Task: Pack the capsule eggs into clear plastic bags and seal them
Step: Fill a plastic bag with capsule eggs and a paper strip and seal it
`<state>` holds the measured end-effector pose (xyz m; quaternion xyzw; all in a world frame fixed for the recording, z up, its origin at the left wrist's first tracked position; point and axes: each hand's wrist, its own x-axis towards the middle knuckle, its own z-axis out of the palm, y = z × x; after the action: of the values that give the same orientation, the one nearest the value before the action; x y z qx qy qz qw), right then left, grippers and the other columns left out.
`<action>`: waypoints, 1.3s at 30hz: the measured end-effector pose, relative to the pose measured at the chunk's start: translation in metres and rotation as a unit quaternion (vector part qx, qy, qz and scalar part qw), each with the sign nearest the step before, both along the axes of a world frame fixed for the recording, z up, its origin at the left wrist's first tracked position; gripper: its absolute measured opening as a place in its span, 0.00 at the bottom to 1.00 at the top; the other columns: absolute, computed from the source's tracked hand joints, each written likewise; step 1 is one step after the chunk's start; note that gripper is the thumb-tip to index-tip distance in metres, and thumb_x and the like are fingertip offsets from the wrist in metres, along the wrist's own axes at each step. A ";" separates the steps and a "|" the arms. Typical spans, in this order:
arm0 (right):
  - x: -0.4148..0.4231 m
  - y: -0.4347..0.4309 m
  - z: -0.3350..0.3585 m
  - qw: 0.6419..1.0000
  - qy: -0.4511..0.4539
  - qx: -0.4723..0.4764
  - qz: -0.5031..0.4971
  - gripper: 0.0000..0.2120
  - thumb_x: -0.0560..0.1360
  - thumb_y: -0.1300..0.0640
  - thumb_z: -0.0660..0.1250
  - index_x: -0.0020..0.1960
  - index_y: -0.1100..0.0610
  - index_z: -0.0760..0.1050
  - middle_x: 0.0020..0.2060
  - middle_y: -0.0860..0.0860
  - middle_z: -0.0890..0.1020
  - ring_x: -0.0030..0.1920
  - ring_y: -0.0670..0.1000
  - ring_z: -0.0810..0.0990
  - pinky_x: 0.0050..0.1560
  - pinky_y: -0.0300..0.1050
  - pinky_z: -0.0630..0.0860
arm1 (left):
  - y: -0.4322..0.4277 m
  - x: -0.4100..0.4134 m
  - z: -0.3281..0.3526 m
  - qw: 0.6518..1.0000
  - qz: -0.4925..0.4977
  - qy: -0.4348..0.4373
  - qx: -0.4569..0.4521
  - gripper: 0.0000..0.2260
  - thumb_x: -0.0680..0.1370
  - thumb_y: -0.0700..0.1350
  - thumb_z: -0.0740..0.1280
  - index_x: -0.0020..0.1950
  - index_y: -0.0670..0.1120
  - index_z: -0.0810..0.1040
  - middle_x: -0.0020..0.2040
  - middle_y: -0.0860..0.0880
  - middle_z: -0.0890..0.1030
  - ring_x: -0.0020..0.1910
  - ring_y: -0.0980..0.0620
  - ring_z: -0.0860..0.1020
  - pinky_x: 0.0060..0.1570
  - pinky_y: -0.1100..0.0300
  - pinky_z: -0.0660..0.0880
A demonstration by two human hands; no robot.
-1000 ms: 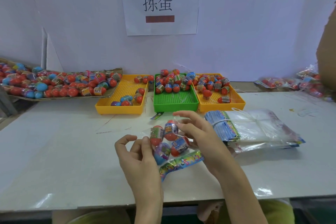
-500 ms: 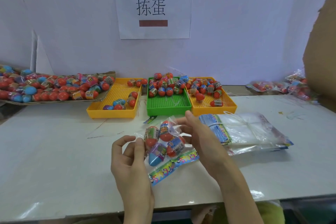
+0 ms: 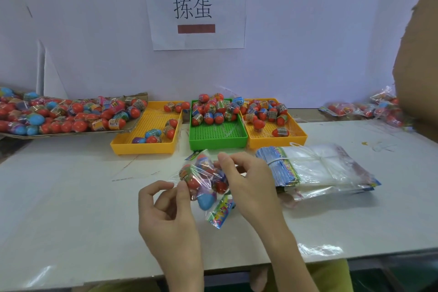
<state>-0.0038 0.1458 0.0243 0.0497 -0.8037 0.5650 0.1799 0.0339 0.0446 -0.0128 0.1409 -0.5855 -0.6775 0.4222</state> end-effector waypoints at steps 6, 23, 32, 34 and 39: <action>-0.004 0.011 0.003 0.976 -0.061 -0.173 0.118 0.13 0.73 0.54 0.77 0.38 0.57 0.75 0.34 0.49 0.86 0.35 0.47 0.85 0.33 0.37 0.77 | -0.001 -0.002 -0.001 0.999 -0.031 -0.024 0.000 0.15 0.79 0.38 0.71 0.48 0.58 0.72 0.36 0.56 0.86 0.37 0.57 0.85 0.37 0.71 0.76; -0.077 0.158 0.045 0.975 -0.088 -0.162 0.125 0.11 0.74 0.56 0.74 0.55 0.57 0.83 0.45 0.54 0.84 0.45 0.53 0.82 0.41 0.42 0.82 | -0.007 -0.004 0.008 0.981 -0.108 0.007 0.163 0.12 0.83 0.33 0.60 0.50 0.49 0.75 0.38 0.44 0.85 0.34 0.45 0.85 0.42 0.61 0.83; -0.098 0.215 0.017 0.980 -0.087 -0.110 -0.140 0.09 0.80 0.62 0.67 0.59 0.64 0.80 0.48 0.59 0.85 0.40 0.53 0.83 0.42 0.44 0.77 | -0.008 -0.008 0.006 0.979 -0.134 -0.017 0.151 0.11 0.83 0.33 0.60 0.48 0.47 0.76 0.39 0.44 0.86 0.34 0.47 0.84 0.39 0.63 0.82; -0.086 0.202 0.016 0.993 -0.071 -0.011 -0.094 0.06 0.79 0.63 0.68 0.52 0.58 0.83 0.45 0.56 0.87 0.40 0.51 0.83 0.39 0.39 0.77 | -0.008 -0.007 0.005 0.979 -0.167 -0.037 0.110 0.14 0.83 0.32 0.60 0.44 0.47 0.79 0.41 0.44 0.86 0.37 0.47 0.85 0.39 0.63 0.82; -0.056 0.151 0.040 0.971 -0.019 0.227 0.071 0.04 0.76 0.56 0.74 0.48 0.47 0.85 0.44 0.40 0.85 0.45 0.39 0.81 0.45 0.27 0.71 | -0.006 -0.006 0.006 0.974 -0.210 -0.078 0.030 0.20 0.81 0.30 0.59 0.39 0.51 0.81 0.42 0.49 0.86 0.42 0.50 0.85 0.45 0.53 0.77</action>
<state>-0.0593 0.2967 0.0644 0.1353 -0.9088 0.3794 0.1084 0.0274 0.0388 -0.0066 0.0799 -0.6121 -0.7555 0.2195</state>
